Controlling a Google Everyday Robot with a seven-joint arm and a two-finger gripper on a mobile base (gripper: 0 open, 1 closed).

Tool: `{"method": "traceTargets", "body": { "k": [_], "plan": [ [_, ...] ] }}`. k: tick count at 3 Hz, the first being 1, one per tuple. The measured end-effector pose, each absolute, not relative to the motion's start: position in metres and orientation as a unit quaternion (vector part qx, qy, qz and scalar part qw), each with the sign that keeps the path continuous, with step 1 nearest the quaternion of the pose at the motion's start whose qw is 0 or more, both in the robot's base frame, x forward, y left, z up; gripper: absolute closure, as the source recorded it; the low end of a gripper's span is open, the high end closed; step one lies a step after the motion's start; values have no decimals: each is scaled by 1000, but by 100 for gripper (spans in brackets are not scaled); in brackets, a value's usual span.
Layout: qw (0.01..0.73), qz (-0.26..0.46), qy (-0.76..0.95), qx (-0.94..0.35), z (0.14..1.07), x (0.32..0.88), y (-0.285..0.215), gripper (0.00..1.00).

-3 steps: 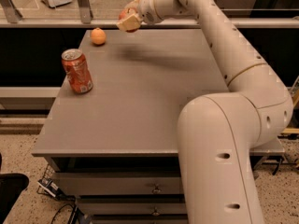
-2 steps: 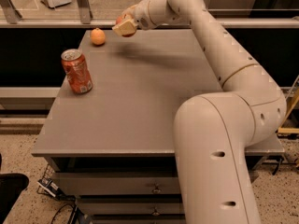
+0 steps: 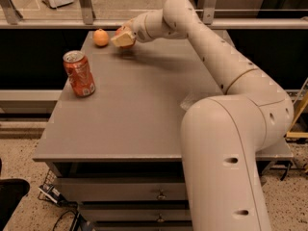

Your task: Move apple near orange

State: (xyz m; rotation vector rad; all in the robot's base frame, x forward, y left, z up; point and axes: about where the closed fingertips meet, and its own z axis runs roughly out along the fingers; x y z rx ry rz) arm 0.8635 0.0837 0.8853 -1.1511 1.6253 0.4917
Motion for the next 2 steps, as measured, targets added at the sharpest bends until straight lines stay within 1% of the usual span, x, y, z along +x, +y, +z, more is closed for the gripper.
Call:
{"method": "traceTargets", "body": {
  "k": [1,2],
  "plan": [
    [513,216,681,-476,871,861,96,100],
    [511,218,681,-477,868,861,100,85]
  ]
}}
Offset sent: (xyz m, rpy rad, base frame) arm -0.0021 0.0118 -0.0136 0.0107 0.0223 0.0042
